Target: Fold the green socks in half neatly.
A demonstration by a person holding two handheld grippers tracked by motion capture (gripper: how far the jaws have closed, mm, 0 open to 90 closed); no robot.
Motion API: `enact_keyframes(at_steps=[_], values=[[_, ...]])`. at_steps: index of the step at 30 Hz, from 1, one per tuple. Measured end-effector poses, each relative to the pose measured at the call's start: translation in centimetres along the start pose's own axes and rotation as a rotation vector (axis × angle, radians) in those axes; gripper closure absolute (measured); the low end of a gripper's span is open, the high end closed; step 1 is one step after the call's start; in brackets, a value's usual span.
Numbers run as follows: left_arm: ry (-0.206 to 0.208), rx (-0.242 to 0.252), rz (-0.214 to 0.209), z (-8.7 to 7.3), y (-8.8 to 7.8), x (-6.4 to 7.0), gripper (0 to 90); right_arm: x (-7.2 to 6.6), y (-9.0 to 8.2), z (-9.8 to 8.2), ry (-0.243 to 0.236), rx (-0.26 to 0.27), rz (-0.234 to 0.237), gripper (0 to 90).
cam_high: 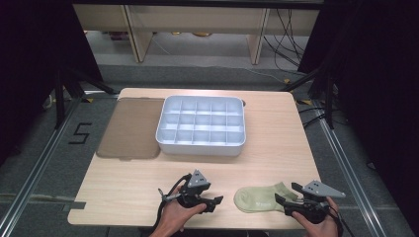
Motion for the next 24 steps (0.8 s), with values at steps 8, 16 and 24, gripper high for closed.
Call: enact_keyframes(at_steps=[8, 16, 24], values=[[0.045, -0.023, -0.018, 0.5, 2.7, 1.8, 44.7, 0.1, 0.0, 0.0, 0.003, 0.005, -0.005, 22.7], [0.052, -0.063, -0.045, 0.7, 4.6, 3.2, 49.0, 0.0, 0.0, 0.0, 0.002, 0.002, 0.001, 22.9], [0.102, -0.101, -0.032, 0.5, 5.7, 3.8, 53.8, 0.0, 0.0, 0.1, 0.003, 0.006, 0.007, 23.1]])
Point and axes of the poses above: each handheld gripper's, and its own axes: y roughly forward along the jaws, z roughly out of its top, x roughly to its right, the point moved 8 cm from there along y, roughly forward along the jaws, and after that the axes turned 6 degrees about x, right-handed, at the moved point
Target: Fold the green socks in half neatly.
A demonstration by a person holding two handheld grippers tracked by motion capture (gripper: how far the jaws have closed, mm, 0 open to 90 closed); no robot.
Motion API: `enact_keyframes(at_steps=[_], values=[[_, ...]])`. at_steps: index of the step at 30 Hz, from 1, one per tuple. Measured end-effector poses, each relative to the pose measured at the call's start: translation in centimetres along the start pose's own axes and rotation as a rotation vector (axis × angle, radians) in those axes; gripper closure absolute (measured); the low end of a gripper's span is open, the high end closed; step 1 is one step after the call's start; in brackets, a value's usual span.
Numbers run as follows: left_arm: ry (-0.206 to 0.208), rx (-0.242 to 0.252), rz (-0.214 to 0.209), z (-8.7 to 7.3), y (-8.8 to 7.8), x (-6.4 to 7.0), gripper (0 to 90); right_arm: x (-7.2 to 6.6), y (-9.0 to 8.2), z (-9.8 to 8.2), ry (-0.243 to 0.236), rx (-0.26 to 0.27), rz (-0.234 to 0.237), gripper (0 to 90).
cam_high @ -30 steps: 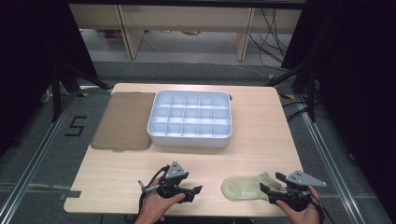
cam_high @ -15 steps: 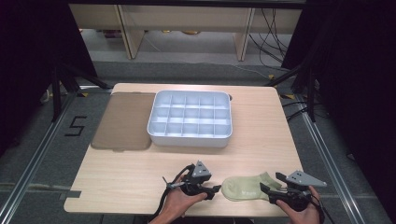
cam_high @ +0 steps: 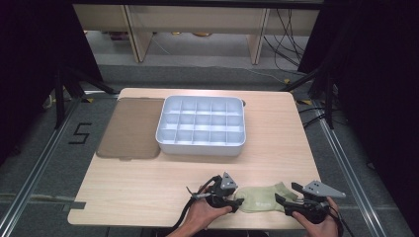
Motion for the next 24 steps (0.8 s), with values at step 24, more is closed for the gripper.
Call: enact_keyframes(at_steps=[24], values=[[0.061, 0.012, -0.021, 0.15, 0.04, 0.76, 84.4, -0.09, -0.02, 0.10, 0.004, 0.006, -0.011, 23.5]])
Point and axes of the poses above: each handheld gripper's, and its own axes: y roughly forward along the jaws, z roughly out of its top, x roughly to its right, the point moved 8 cm from there along y, roughly forward along the jaws, and after that the axes turned 6 degrees about x, right-handed, at the moved point
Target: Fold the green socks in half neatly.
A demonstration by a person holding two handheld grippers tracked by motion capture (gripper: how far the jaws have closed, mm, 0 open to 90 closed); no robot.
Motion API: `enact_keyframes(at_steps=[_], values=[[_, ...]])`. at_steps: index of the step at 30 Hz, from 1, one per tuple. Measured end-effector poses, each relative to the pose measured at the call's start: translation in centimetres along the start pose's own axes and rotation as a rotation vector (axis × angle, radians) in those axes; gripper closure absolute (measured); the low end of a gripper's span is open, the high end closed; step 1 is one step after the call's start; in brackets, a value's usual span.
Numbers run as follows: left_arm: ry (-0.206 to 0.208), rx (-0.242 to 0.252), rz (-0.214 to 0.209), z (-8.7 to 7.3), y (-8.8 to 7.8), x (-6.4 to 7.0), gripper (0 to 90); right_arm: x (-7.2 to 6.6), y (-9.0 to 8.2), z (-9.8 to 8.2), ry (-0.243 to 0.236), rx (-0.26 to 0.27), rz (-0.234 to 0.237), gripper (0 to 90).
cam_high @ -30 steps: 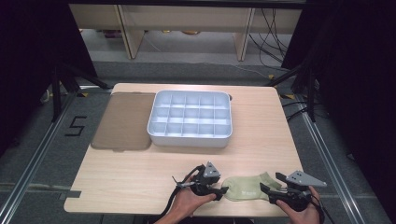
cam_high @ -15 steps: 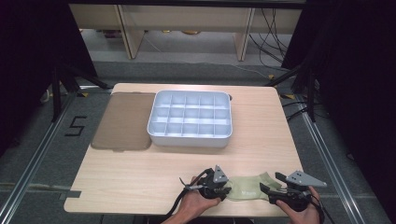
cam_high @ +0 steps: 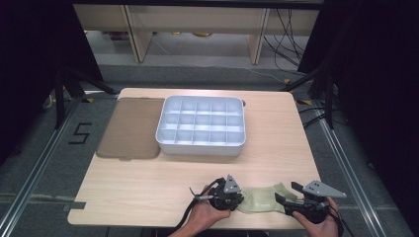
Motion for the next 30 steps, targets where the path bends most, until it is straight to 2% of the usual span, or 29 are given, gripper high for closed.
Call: enact_keyframes(at_steps=[1, 2, 3, 4, 5, 6, 7, 8, 10, 12, 13, 14, 15, 16, 17, 19, 20, 21, 22, 23, 24, 25, 30], values=[[0.002, 0.001, -0.004, 0.1, -0.3, -0.1, 84.4, -0.1, 0.0, 0.0, 0.017, -0.001, 0.000, 23.5], [0.002, 0.001, -0.004, 0.1, -0.3, -0.1, 84.4, 0.2, -0.1, 0.1, -0.031, 0.012, 0.005, 23.6], [-0.006, 0.007, -0.001, 0.1, -0.3, -0.1, 84.4, 0.2, -0.1, 0.1, -0.031, 0.012, 0.005, 23.6], [0.023, 0.004, -0.007, 0.0, -0.9, -0.3, 84.5, 0.1, -0.1, 0.1, -0.023, 0.009, 0.004, 23.7], [0.006, 0.010, -0.003, 0.0, -1.1, -0.4, 84.5, 0.1, -0.1, 0.1, -0.022, 0.008, 0.005, 24.2], [0.006, 0.010, -0.003, 0.0, -1.1, -0.4, 84.5, 0.1, -0.1, 0.1, -0.022, 0.007, 0.007, 24.6], [0.006, 0.008, -0.004, -0.1, -1.9, -0.8, 84.5, 0.1, -0.1, 0.1, -0.026, 0.005, 0.007, 24.7], [0.024, 0.000, -0.011, -0.2, -2.4, -1.1, 84.5, 0.1, -0.1, 0.1, -0.023, 0.007, 0.009, 24.7], [0.015, 0.009, -0.012, -0.2, -2.8, -1.3, 84.5, 0.0, -0.1, 0.1, -0.024, 0.007, 0.012, 24.9], [0.004, 0.014, 0.014, -0.8, -4.1, -2.3, 84.5, 0.0, -0.1, 0.1, -0.022, 0.003, 0.012, 25.0], [0.005, 0.010, 0.012, -1.0, -4.7, -2.5, 84.5, -0.3, -0.1, 0.0, 0.013, -0.003, 0.019, 25.0], [0.016, 0.008, 0.015, -1.3, -5.1, -2.9, 84.5, -0.4, -0.1, 0.0, 0.017, -0.005, 0.021, 25.1], [0.005, 0.013, 0.012, -1.5, -5.5, -3.1, 84.5, -0.1, 0.0, 0.1, -0.016, 0.004, 0.026, 25.1], [0.005, 0.013, 0.012, -1.5, -5.5, -3.1, 84.5, -0.1, 0.1, 0.1, -0.023, 0.004, 0.024, 25.2], [-0.012, 0.019, 0.021, -1.9, -6.2, -3.7, 84.5, -0.1, 0.1, 0.1, -0.023, 0.002, 0.026, 25.4], [-0.002, 0.016, 0.026, -2.1, -6.6, -4.1, 84.5, -0.3, 0.1, 0.0, -0.013, -0.001, 0.028, 25.7], [-0.022, 0.017, 0.028, -2.3, -6.9, -4.2, 84.4, -0.4, 0.0, 0.0, -0.011, -0.011, 0.030, 26.0], [-0.009, 0.007, 0.040, -2.8, -7.6, -4.8, 84.4, -0.6, 0.0, 0.0, 0.006, -0.020, 0.030, 26.3], [-0.024, 0.010, 0.037, -3.0, -7.8, -4.8, 84.4, -0.3, 0.1, 0.1, -0.034, -0.004, 0.023, 26.4], [-0.012, 0.011, 0.040, -3.2, -8.1, -5.2, 84.4, -0.6, 0.0, 0.0, 0.000, -0.021, 0.027, 26.5], [-0.041, 0.020, 0.047, -3.3, -8.3, -5.3, 84.4, -0.7, 0.0, 0.0, 0.002, -0.021, 0.032, 26.8], [-0.022, 0.009, 0.045, -3.4, -8.6, -5.6, 84.4, -0.7, 0.1, 0.0, 0.004, -0.021, 0.036, 26.9], [-0.021, 0.005, 0.052, -3.9, -9.5, -6.2, 84.3, -0.8, 0.1, -0.1, -0.004, -0.025, 0.035, 27.1]])
Point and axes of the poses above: each handheld gripper's, and its own axes: y roughly forward along the jaws, z roughly out of its top, x roughly to its right, the point moved 8 cm from there along y, roughly forward along the jaws, and after that the axes turned 6 degrees about x, right-handed, at the moved point
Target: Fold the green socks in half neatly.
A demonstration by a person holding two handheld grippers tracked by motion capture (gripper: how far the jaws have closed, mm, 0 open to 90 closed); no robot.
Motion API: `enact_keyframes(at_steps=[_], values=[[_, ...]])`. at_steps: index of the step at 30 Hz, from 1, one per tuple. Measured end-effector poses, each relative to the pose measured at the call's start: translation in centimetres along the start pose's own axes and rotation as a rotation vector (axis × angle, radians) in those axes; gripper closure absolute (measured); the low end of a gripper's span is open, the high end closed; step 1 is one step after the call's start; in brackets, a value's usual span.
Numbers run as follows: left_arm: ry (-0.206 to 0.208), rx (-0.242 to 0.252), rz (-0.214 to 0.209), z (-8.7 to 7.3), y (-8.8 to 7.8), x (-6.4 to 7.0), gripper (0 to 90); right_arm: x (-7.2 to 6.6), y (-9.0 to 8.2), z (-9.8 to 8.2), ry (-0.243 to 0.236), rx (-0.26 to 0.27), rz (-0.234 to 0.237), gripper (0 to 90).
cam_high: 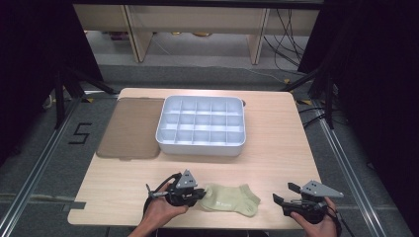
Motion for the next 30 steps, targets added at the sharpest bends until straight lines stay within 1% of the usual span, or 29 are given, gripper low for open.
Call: enact_keyframes(at_steps=[1, 3, 4, 5, 6, 7, 8, 9, 10, 12, 13, 14, 15, 16, 17, 18, 19, 20, 21, 22, 24, 25, 26, 27, 28, 29, 30], values=[[-0.003, -0.008, 0.008, -0.3, -0.4, -0.2, 84.4, 0.0, 0.0, 0.0, -0.002, 0.001, 0.001, 27.1], [0.001, -0.005, 0.002, -0.5, -0.7, -0.5, 84.3, 0.0, 0.0, 0.0, 0.001, -0.003, 0.001, 27.2], [0.001, -0.005, 0.002, -0.5, -0.7, -0.5, 84.4, -0.1, 0.1, 0.0, 0.001, 0.008, 0.003, 27.4], [0.001, -0.010, 0.002, -0.7, -1.0, -0.7, 84.3, -0.1, 0.1, 0.0, 0.001, 0.009, 0.005, 27.5], [-0.008, -0.010, 0.006, -0.8, -1.2, -0.7, 84.3, -0.1, 0.1, 0.0, 0.001, 0.009, 0.006, 27.5], [0.010, -0.011, 0.000, -0.8, -1.3, -0.8, 84.3, -0.2, 0.1, 0.0, 0.012, 0.009, 0.006, 27.5], [0.010, -0.011, 0.000, -0.8, -1.3, -0.8, 84.3, -0.1, 0.2, 0.1, -0.004, 0.014, 0.010, 27.5], [-0.006, -0.020, 0.007, -1.1, -1.6, -0.9, 84.3, 0.2, 0.2, 0.2, -0.041, 0.021, 0.006, 27.5], [0.013, -0.023, 0.005, -1.2, -1.8, -1.0, 84.2, 0.0, 0.3, 0.1, -0.024, 0.019, 0.017, 27.5], [0.006, -0.025, 0.003, -1.3, -1.9, -0.9, 84.2, -0.1, 0.3, 0.1, -0.023, 0.013, 0.019, 27.6], [0.014, -0.030, 0.008, -1.5, -2.1, -1.1, 84.2, -0.5, 0.3, 0.0, 0.009, 0.006, 0.029, 28.2], [0.014, -0.030, 0.008, -1.5, -2.1, -1.1, 84.2, -0.5, 0.3, 0.0, 0.009, 0.006, 0.029, 28.2], [0.010, -0.037, 0.005, -1.7, -2.4, -1.1, 84.1, -0.6, 0.3, 0.1, -0.008, 0.002, 0.036, 28.6], [-0.006, -0.033, 0.010, -1.8, -2.4, -1.1, 84.1, -0.9, 0.4, 0.1, 0.005, 0.005, 0.043, 28.8], [0.008, -0.038, 0.004, -1.9, -2.6, -1.2, 84.1, -1.0, 0.4, 0.1, 0.005, -0.004, 0.047, 29.1], [-0.011, -0.038, 0.014, -2.0, -2.7, -1.2, 84.1, -0.9, 0.6, 0.2, -0.017, 0.011, 0.058, 29.5], [0.006, -0.039, 0.005, -2.0, -2.9, -1.4, 84.1, -1.2, 0.6, 0.2, -0.002, 0.009, 0.062, 29.6], [-0.015, -0.037, 0.016, -2.1, -3.0, -1.4, 84.1, -1.4, 0.7, 0.2, 0.002, 0.005, 0.068, 29.9], [-0.024, -0.033, 0.012, -2.2, -3.1, -1.5, 84.1, -1.3, 0.8, 0.3, -0.023, 0.010, 0.073, 30.8], [-0.030, -0.037, 0.013, -2.3, -3.3, -1.5, 84.1, -1.4, 0.8, 0.3, -0.025, 0.007, 0.086, 31.9], [-0.024, -0.039, 0.012, -2.5, -3.3, -1.5, 84.1, -1.6, 0.9, 0.3, -0.029, 0.007, 0.094, 33.5], [-0.028, -0.041, 0.015, -2.7, -3.5, -1.7, 84.1, -2.5, 0.9, 0.1, 0.005, -0.019, 0.122, 35.6], [-0.028, -0.041, 0.015, -2.7, -3.5, -1.7, 84.1, -2.5, 0.9, 0.1, 0.005, -0.019, 0.122, 35.6], [-0.048, -0.035, 0.021, -2.7, -3.6, -1.7, 84.1, -3.0, 1.2, 0.2, 0.003, -0.022, 0.151, 39.7], [-0.041, -0.038, 0.021, -2.8, -3.8, -1.7, 84.1, -3.1, 1.4, 0.3, -0.016, -0.021, 0.165, 41.4], [-0.051, -0.032, 0.028, -2.7, -3.8, -1.7, 84.1, -3.6, 1.4, 0.3, 0.004, -0.032, 0.175, 44.1], [-0.051, -0.032, 0.028, -2.7, -3.8, -1.7, 84.1, -3.5, 1.6, 0.5, -0.040, -0.019, 0.180, 47.1]])
Point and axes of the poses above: each handheld gripper's, and its own axes: y roughly forward along the jaws, z roughly out of its top, x roughly to its right, the point moved 8 cm from there along y, roughly forward along the jaws, and after that the axes turned 6 degrees about x, right-handed, at the moved point
